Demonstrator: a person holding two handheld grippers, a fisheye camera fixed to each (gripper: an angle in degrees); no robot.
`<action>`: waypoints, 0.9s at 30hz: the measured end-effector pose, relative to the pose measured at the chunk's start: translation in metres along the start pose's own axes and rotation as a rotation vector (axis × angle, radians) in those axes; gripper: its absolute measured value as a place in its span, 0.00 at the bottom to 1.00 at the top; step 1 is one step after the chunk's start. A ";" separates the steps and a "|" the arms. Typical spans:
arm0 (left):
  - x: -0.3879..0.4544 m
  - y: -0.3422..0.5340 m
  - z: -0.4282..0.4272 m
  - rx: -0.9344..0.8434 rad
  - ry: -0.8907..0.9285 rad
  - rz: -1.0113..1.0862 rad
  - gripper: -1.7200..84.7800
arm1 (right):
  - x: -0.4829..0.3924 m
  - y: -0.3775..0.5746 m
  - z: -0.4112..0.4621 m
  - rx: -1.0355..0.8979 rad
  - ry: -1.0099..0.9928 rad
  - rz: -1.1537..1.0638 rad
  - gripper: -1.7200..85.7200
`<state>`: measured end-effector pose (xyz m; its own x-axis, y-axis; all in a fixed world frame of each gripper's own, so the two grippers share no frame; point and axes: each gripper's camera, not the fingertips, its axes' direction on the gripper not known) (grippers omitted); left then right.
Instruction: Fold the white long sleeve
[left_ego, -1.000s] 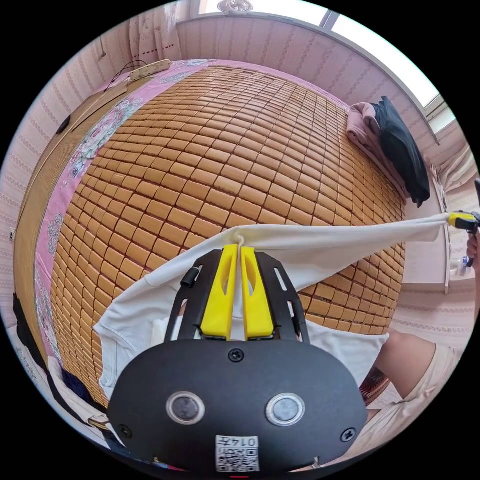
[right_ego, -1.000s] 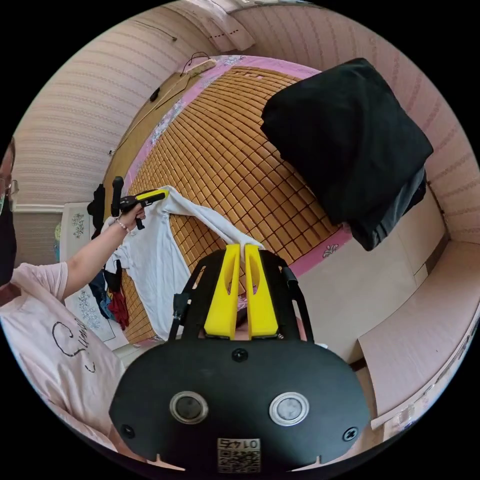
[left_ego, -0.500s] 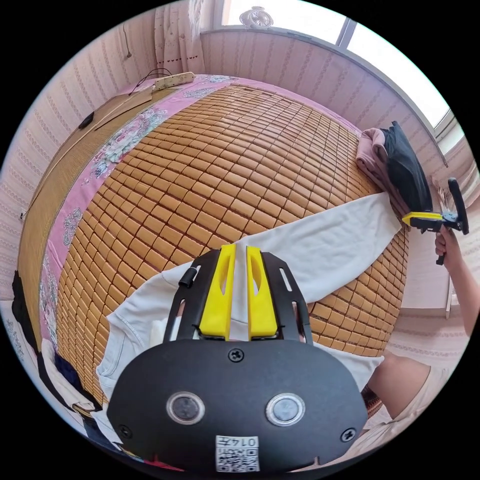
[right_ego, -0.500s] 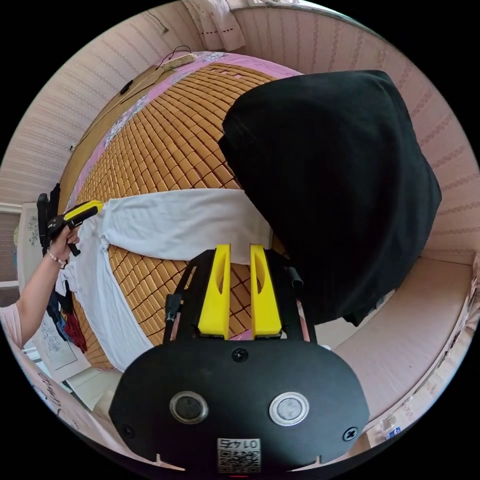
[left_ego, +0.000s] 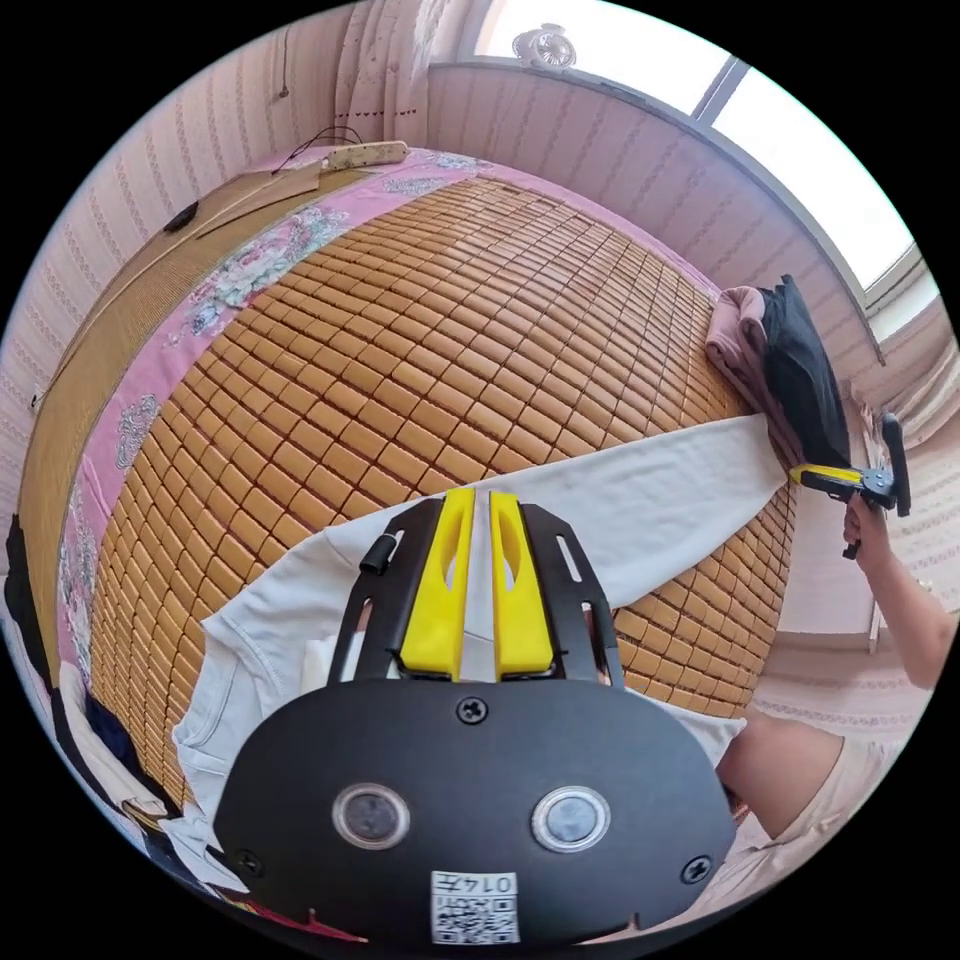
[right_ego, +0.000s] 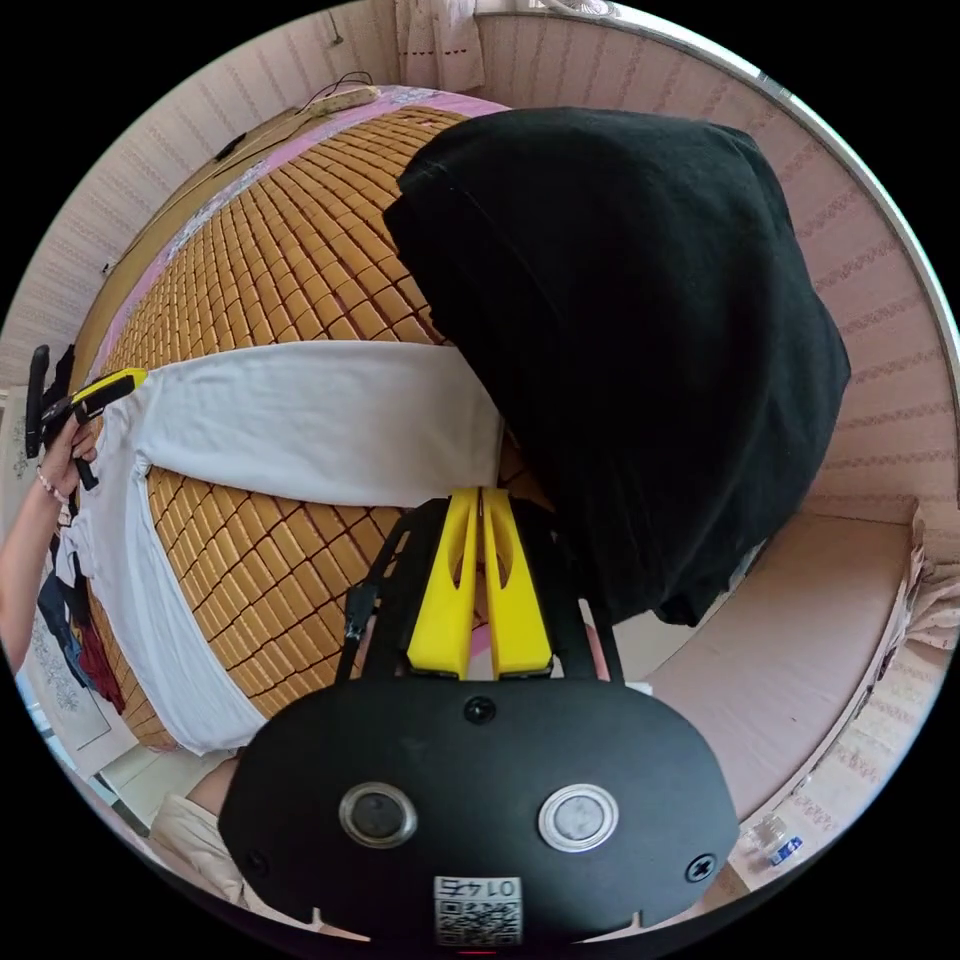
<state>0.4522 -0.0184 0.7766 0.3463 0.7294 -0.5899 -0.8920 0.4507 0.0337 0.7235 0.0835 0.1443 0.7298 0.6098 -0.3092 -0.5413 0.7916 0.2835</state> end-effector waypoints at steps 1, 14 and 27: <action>-0.004 0.016 -0.026 0.028 -0.015 -0.004 0.05 | -0.005 0.005 -0.007 0.015 -0.043 0.013 0.05; -0.027 0.320 -0.139 -0.186 -0.146 -0.473 0.05 | -0.244 0.112 0.053 -0.461 -0.264 -0.468 0.12; -0.058 0.414 -0.174 -0.183 -0.154 -0.715 0.01 | -0.322 0.101 0.080 -0.525 -0.136 -0.430 0.03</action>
<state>0.0125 0.0363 0.6838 0.8837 0.3613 -0.2976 -0.4642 0.7584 -0.4577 0.4669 -0.0357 0.3448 0.9522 0.2538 -0.1697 -0.2974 0.8970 -0.3269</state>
